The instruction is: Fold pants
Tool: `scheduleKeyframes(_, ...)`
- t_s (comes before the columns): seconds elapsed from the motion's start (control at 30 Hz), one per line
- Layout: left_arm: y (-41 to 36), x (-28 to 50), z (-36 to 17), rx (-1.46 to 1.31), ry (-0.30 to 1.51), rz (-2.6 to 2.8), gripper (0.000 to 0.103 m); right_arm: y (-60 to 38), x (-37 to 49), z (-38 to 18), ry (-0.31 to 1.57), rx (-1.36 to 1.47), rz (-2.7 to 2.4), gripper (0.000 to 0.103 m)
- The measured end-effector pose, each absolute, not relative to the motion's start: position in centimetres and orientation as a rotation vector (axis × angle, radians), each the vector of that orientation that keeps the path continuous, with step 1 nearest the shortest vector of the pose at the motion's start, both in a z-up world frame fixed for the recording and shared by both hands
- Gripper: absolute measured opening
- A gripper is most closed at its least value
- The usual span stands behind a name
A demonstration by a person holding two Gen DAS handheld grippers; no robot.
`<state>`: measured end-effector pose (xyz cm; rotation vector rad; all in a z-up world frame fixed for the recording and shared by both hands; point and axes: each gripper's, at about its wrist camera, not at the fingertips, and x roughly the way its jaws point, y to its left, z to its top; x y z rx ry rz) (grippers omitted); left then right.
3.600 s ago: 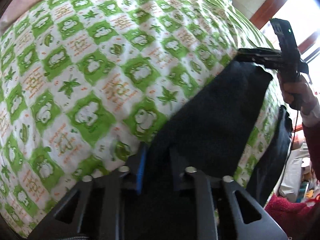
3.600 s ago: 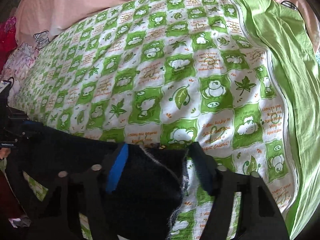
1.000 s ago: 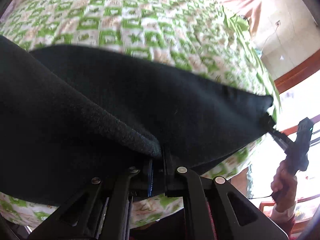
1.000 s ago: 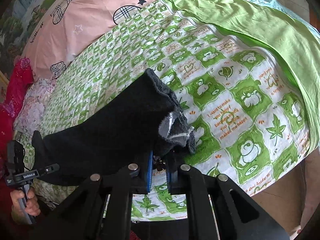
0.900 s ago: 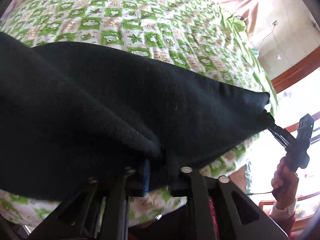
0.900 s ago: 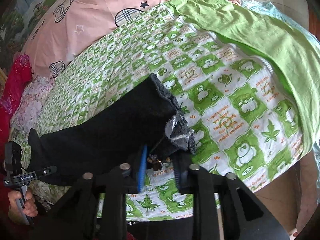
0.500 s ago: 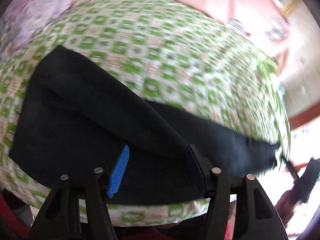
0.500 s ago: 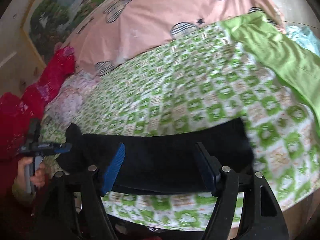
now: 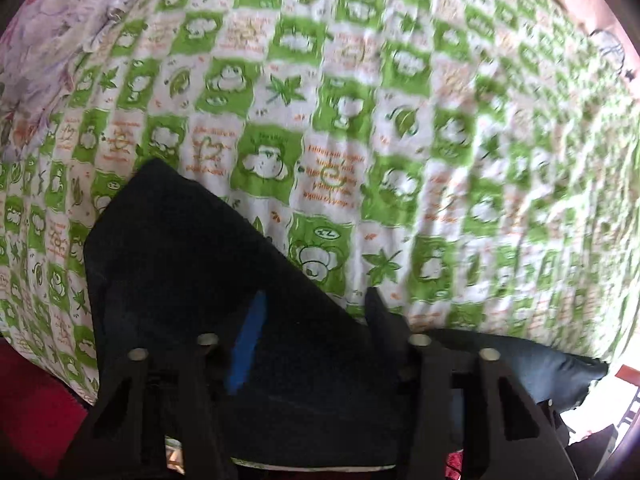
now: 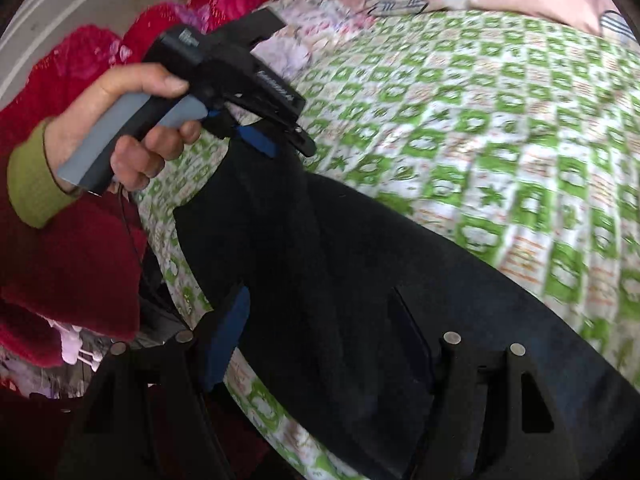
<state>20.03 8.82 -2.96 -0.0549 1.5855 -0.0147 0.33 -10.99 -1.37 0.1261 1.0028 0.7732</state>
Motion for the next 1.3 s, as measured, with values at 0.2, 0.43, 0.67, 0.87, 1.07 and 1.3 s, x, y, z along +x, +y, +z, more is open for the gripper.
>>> scheduleKeyframes(0.2,11.7,16.9,-1.5,-0.156,1.468,-0.074,0.008,-9.5,1.3,-3.1,1.046,0.088,0.791,0.018)
scheduleKeyframes(0.43,17.3,7.3,3.0,-0.456,1.165,-0.172,0.004,-9.5,-0.9,0.1,0.956,0.032,0.894,0.008)
scheduleKeyframes(0.67,21.1,-1.0,0.8,-0.644,1.001,-0.164,0.004,-6.9,-3.3,-0.3,0.945,-0.201,0.915,0.008)
scheduleKeyframes(0.87,21.8,-4.1,-2.5,-0.685,1.001,-0.190,0.004,-6.0,-4.5,-1.4,0.980,-0.317,0.889,0.008)
scheduleKeyframes(1.07,22.3,-4.8,-4.8,-0.659,1.016,-0.190,0.006,-4.9,-5.0,-1.7,0.992,-0.384,0.872,0.020)
scheduleKeyframes(1.3,23.4,-6.6,-3.6,-0.572,1.037,-0.134,0.050,-5.2,-5.5,-0.1,1.023,-0.270,0.994,0.064)
